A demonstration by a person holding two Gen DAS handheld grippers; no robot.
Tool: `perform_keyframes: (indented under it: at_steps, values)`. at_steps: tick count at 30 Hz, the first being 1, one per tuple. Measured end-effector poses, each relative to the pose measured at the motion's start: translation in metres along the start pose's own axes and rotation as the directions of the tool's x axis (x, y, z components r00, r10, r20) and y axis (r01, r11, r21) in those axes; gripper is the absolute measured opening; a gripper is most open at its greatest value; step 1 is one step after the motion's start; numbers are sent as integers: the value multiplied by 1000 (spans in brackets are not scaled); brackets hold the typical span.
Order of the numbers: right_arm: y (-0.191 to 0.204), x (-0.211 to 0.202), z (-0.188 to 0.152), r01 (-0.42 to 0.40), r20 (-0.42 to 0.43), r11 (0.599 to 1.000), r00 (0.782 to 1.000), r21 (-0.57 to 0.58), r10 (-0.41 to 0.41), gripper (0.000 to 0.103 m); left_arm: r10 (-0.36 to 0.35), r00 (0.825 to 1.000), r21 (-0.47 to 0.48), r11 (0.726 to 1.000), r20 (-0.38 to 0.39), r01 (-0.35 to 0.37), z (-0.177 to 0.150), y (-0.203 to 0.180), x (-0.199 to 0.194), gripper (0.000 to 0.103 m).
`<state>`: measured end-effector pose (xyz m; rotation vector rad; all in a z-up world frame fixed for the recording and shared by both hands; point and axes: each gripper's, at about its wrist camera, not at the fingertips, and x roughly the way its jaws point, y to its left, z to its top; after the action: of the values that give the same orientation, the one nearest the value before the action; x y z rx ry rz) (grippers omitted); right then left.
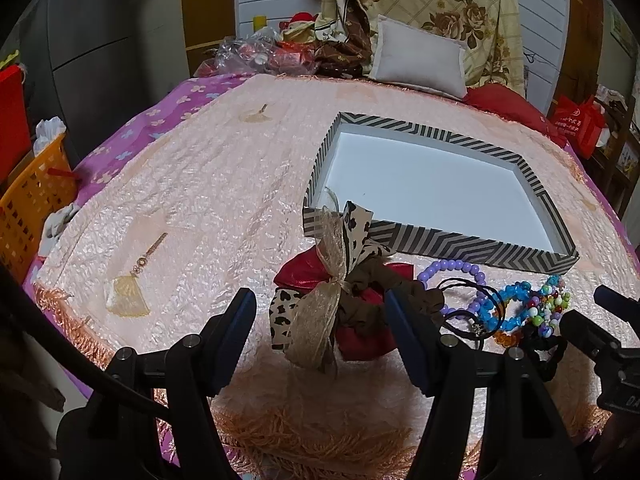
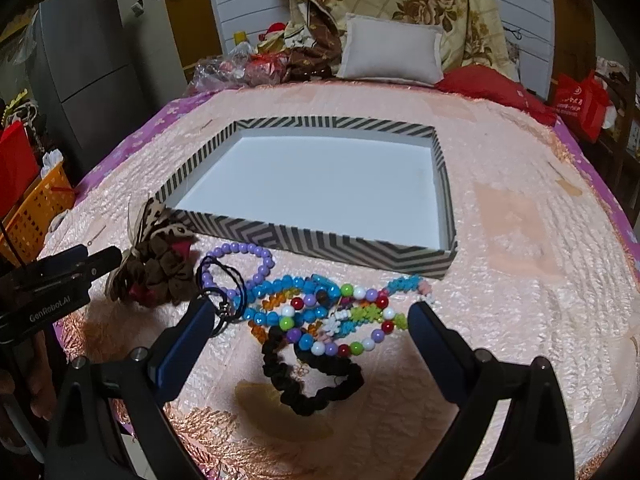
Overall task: Organize jewelry
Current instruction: 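Move both tools over the jewelry pile beside the chevron tray, then lower the left tool onto the leopard-print gold bow and close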
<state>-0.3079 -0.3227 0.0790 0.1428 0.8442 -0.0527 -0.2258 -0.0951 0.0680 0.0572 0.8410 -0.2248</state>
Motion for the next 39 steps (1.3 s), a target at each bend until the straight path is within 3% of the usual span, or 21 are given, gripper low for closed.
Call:
perform_keyframes:
  at_steps: [39]
  values:
    - [4, 15, 2, 23, -42, 1000, 999, 19, -22, 99, -9, 999, -32, 999, -43, 7, -3, 7, 13, 49]
